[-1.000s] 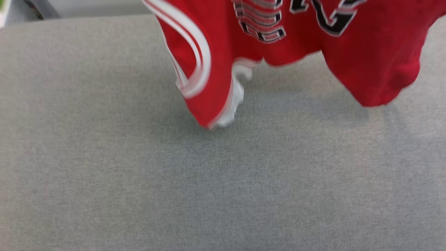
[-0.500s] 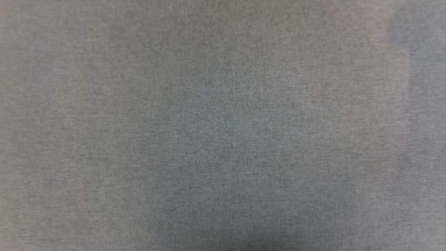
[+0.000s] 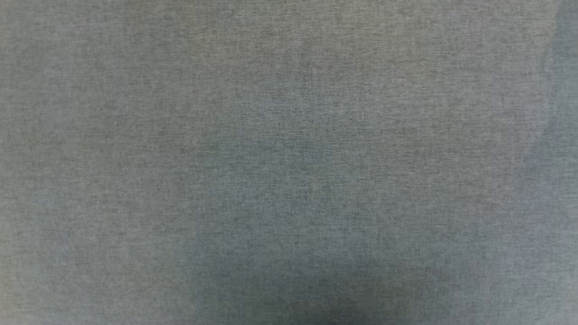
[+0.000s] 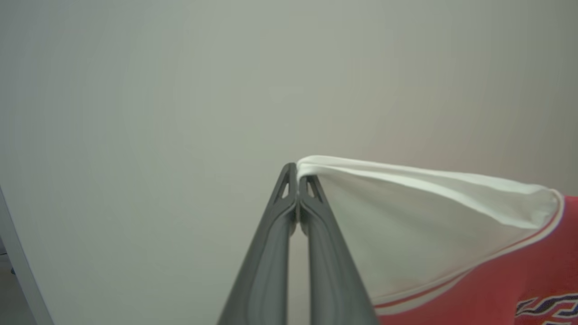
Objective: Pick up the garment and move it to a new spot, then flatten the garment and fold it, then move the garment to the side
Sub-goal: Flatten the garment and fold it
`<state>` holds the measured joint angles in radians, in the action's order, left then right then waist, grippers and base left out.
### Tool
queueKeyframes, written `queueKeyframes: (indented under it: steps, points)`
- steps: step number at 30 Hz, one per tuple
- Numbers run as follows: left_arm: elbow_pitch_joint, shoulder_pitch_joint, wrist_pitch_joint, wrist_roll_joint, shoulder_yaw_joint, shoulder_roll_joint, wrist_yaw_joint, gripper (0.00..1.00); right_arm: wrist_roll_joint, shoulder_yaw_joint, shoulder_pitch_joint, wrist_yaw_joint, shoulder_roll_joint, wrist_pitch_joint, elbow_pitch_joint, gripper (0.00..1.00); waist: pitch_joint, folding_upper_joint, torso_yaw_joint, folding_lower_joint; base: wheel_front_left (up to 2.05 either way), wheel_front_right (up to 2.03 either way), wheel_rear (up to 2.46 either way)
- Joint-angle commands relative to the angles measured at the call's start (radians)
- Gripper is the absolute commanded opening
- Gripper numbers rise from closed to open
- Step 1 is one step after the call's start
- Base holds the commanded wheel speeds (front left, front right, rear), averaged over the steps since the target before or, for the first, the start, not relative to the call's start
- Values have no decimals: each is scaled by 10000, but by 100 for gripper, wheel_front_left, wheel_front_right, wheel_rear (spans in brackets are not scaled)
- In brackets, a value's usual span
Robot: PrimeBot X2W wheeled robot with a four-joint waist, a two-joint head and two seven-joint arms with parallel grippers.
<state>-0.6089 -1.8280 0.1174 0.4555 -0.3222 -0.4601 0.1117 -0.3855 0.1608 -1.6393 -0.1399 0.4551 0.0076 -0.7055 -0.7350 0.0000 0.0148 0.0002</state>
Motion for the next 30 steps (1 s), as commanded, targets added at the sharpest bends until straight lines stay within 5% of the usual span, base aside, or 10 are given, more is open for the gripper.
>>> queueKeyframes:
  steps: [1, 17, 30]
  points:
    - [-120, 413, 220, 158, 8, 9, 18, 0, 3, 101, 264, 92, 126, -133, -179, 0, -13, 0, -162, -2, 0, 0, 0]
    - [283, 6167, 1220, 1381, -1094, 846, 173, 0, -1873, 2397, 4147, 92, 298, -970, -218, 0, 1678, 0, -420, -2, 0, 0, 0]
    - [1404, 11178, 726, 1836, -1933, 504, -342, 0, -3404, 3804, 7594, 92, 753, -1132, 317, 0, 3910, 0, -511, -2, 0, 0, 0]
